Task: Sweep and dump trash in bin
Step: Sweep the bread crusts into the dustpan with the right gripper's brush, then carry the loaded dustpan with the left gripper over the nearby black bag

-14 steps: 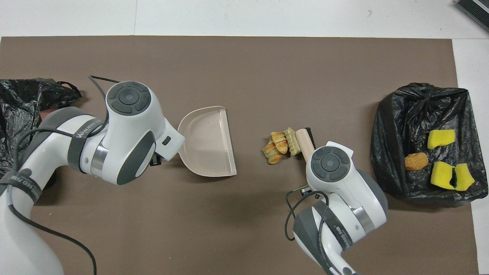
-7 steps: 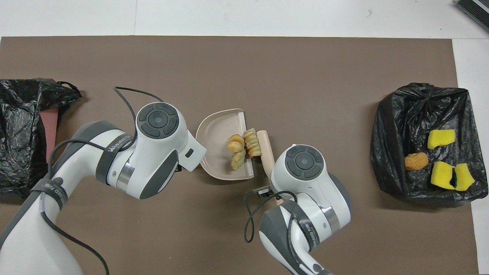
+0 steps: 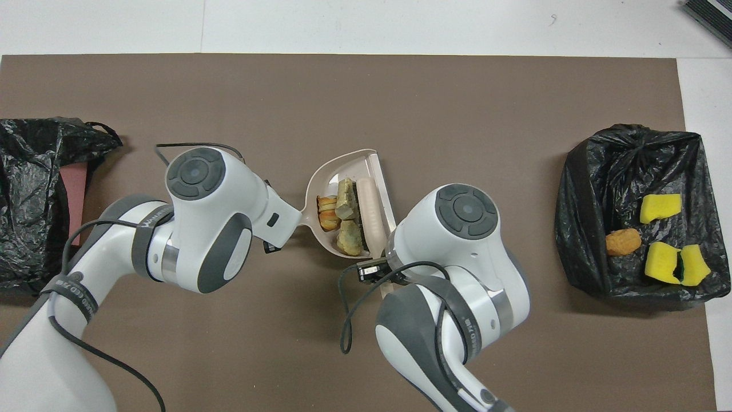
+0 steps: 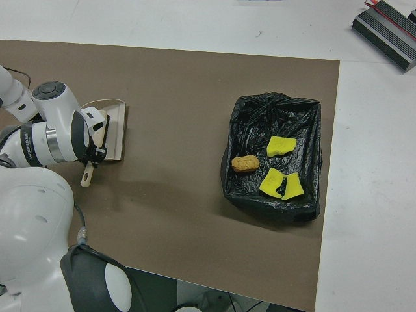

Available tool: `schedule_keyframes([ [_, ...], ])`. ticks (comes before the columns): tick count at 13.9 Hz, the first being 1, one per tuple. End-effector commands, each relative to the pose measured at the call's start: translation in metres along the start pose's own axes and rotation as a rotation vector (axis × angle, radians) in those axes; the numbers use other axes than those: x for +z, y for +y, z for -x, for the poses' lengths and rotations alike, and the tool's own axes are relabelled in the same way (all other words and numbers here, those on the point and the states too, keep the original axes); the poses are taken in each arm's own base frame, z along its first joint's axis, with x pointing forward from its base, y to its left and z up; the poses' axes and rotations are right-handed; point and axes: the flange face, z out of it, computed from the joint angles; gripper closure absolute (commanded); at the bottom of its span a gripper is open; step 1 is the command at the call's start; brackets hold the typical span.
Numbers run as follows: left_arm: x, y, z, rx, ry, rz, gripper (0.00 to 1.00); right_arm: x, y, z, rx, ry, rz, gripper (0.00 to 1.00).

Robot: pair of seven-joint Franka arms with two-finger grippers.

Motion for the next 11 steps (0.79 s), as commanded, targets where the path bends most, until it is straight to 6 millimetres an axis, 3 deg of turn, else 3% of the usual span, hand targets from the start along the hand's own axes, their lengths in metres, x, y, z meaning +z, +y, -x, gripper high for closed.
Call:
schedule_keyframes([
  [1,-0.010,-0.031,0.031,0.038,0.068,-0.013,1.00,-0.058,0.016,0.031,0.030,0.022,0.052,1.00],
  [3,-0.015,-0.047,0.046,0.061,0.089,-0.020,1.00,-0.088,0.023,0.050,0.044,0.044,0.091,1.00],
  [5,-0.019,-0.062,0.067,0.064,0.090,-0.015,1.00,-0.097,0.021,0.072,0.068,0.027,0.111,1.00],
  [7,-0.031,-0.084,0.085,0.105,0.091,0.001,1.00,-0.077,0.012,0.086,0.129,0.002,0.132,1.00],
  [9,-0.047,-0.108,0.113,0.132,0.085,0.035,1.00,-0.028,-0.019,0.103,0.188,-0.011,0.159,1.00],
  [11,-0.069,-0.119,0.131,0.172,0.082,0.042,1.00,0.008,-0.037,0.114,0.188,0.015,0.152,1.00],
])
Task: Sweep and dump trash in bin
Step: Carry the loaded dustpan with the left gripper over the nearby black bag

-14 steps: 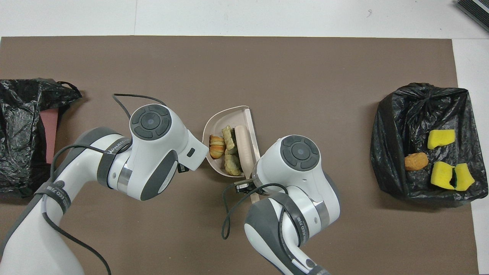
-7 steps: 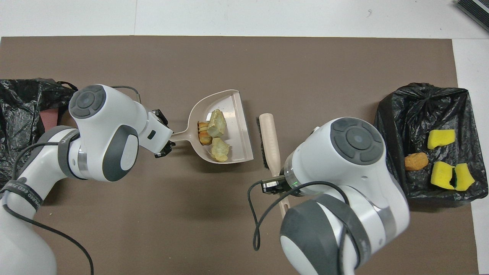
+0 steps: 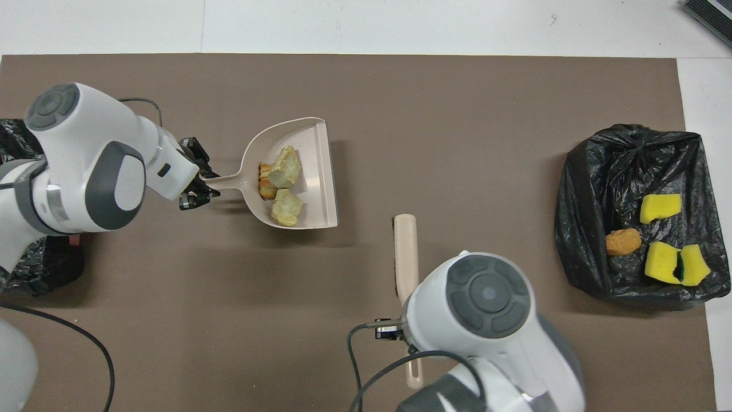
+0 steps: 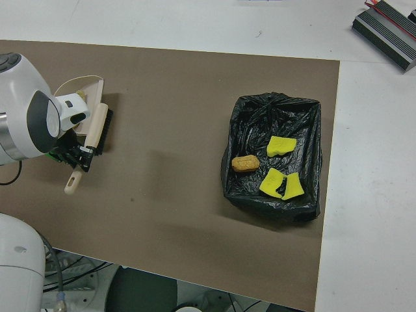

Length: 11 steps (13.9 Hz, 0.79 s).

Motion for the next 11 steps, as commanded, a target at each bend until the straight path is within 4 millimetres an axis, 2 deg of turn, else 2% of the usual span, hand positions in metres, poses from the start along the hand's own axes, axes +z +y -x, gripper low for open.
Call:
schedule_keyframes([
  [1,-0.034,-0.017,0.025,0.053,-0.001,0.021,1.00,0.049,-0.022,0.020,0.001,0.012,0.022,1.00],
  [3,-0.059,-0.018,0.048,0.052,-0.059,0.040,1.00,0.073,-0.029,0.020,0.024,0.017,0.016,1.00],
  [4,-0.072,-0.018,0.063,0.057,-0.077,0.051,1.00,0.089,-0.035,0.031,0.000,0.014,0.026,1.00],
  [5,-0.087,-0.019,0.073,0.068,-0.087,0.041,1.00,0.103,-0.031,0.033,-0.007,0.022,0.026,1.00],
  [7,-0.113,-0.012,0.088,0.075,-0.143,0.037,1.00,0.119,-0.031,0.039,-0.020,0.029,0.031,1.00],
  [8,-0.128,-0.007,0.112,0.046,-0.152,0.041,1.00,0.124,-0.028,0.040,-0.021,0.034,0.031,1.00],
  [9,-0.136,-0.004,0.127,0.062,-0.150,0.044,1.00,0.128,-0.027,0.040,-0.026,0.035,0.041,0.96],
  [11,-0.147,-0.001,0.177,0.080,-0.145,0.038,1.00,0.141,-0.022,0.038,-0.022,0.056,0.035,0.90],
])
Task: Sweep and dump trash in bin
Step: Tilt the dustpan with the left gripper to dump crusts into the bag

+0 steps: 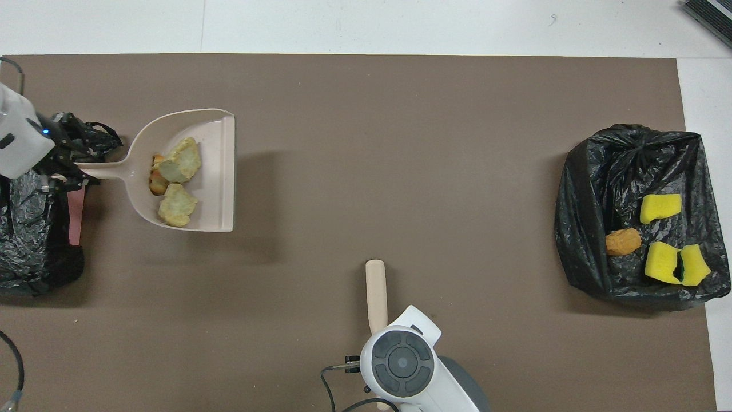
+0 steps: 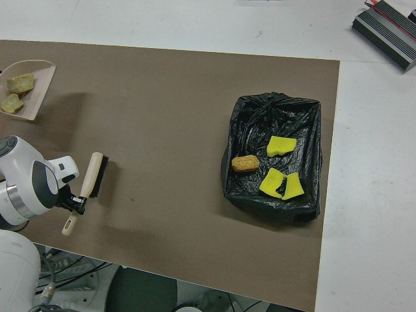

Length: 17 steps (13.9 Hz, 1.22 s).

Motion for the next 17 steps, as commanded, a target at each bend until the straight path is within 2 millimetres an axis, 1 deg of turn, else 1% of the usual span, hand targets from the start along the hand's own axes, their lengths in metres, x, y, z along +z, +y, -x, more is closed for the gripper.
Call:
schedule_keyframes([
  [1,-0.012,0.014,0.065,0.026,-0.002,-0.001,1.00,0.009,0.006,0.001,0.000,0.037,0.000,0.77],
  [2,-0.014,0.020,0.089,0.033,-0.013,-0.002,1.00,0.010,0.006,0.000,0.008,0.036,-0.002,0.65],
  [3,-0.016,0.026,0.111,0.035,-0.018,0.000,1.00,0.013,0.007,-0.002,0.015,0.030,0.002,0.43],
  [4,-0.019,0.035,0.136,0.016,-0.024,0.000,1.00,0.010,0.004,-0.005,0.013,0.034,-0.005,0.03],
  [5,-0.021,0.045,0.163,-0.017,-0.035,0.008,1.00,0.003,-0.001,-0.015,0.008,0.047,-0.012,0.00],
  [6,-0.032,0.051,0.184,-0.021,-0.065,-0.007,1.00,-0.010,-0.002,-0.026,0.008,0.074,-0.016,0.00],
  [8,-0.041,0.064,0.226,-0.045,-0.116,-0.027,1.00,-0.045,0.008,-0.055,0.035,0.134,-0.042,0.00],
  [9,-0.051,0.068,0.242,-0.046,-0.163,-0.056,1.00,-0.063,0.020,-0.071,0.054,0.171,-0.046,0.00],
  [10,-0.056,0.068,0.252,-0.022,-0.224,-0.072,1.00,-0.080,0.031,-0.086,0.071,0.207,-0.049,0.00],
  [11,-0.065,0.068,0.260,-0.015,-0.298,-0.080,1.00,-0.096,0.041,-0.098,0.091,0.230,-0.052,0.00],
  [12,-0.066,0.065,0.264,-0.013,-0.349,-0.077,1.00,-0.113,0.053,-0.110,0.115,0.251,-0.054,0.00],
  [13,-0.068,0.064,0.268,-0.016,-0.411,-0.078,1.00,-0.130,0.069,-0.124,0.136,0.276,-0.041,0.00],
  [14,-0.071,0.060,0.267,-0.041,-0.483,-0.081,1.00,-0.145,0.084,-0.134,0.135,0.300,-0.017,0.00],
  [15,-0.076,0.056,0.265,-0.071,-0.596,-0.082,1.00,-0.158,0.099,-0.144,0.125,0.322,-0.008,0.00],
  [16,-0.080,0.049,0.254,-0.080,-0.679,-0.088,1.00,-0.174,0.120,-0.156,0.121,0.343,-0.010,0.00],
  [17,-0.078,0.043,0.242,-0.068,-0.730,-0.085,1.00,-0.191,0.139,-0.164,0.107,0.354,-0.007,0.00],
])
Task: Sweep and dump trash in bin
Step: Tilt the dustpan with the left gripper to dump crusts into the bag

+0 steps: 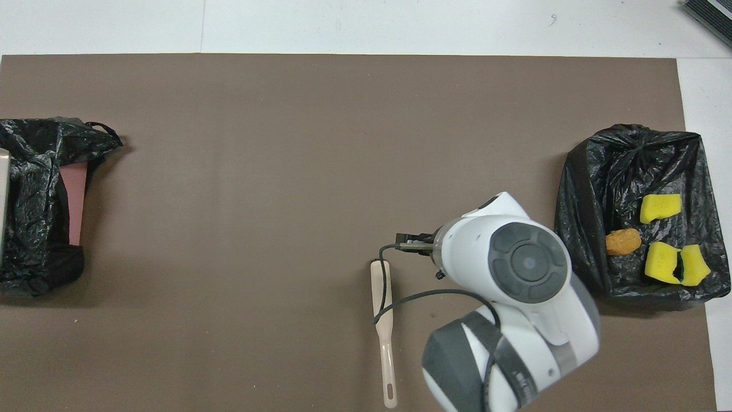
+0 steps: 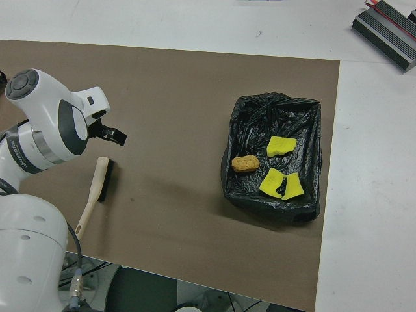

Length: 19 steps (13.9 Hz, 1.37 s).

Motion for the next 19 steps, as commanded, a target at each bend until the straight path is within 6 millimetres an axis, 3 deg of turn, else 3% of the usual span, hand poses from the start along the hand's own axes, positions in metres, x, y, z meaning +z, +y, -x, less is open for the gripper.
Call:
schedule_keyframes([
  [1,-0.017,-0.015,-0.017,-0.007,-0.151,-0.020,1.00,-0.034,0.036,-0.043,-0.067,0.021,0.018,0.00],
  [3,-0.044,-0.026,-0.041,0.017,-0.250,-0.014,1.00,-0.057,0.070,-0.064,-0.108,0.013,0.036,0.00],
  [6,-0.061,-0.027,-0.040,0.013,-0.356,-0.023,1.00,-0.103,0.139,-0.088,-0.103,-0.026,0.062,0.00],
  [9,-0.067,-0.026,-0.031,0.007,-0.357,-0.024,1.00,-0.143,0.185,-0.092,-0.093,-0.051,0.069,0.00],
  [13,-0.075,-0.022,-0.039,0.015,-0.336,0.018,1.00,-0.198,0.218,-0.086,-0.029,-0.076,0.060,0.00],
  [15,-0.079,-0.025,-0.055,0.042,-0.274,0.018,1.00,-0.210,0.227,-0.077,-0.012,-0.088,0.058,0.00],
  [17,-0.082,-0.028,-0.069,0.071,-0.181,0.018,1.00,-0.206,0.229,-0.072,-0.007,-0.097,0.057,0.00],
  [19,-0.102,-0.035,-0.101,0.092,-0.112,0.000,1.00,-0.205,0.229,-0.071,-0.010,-0.096,0.058,0.00],
])
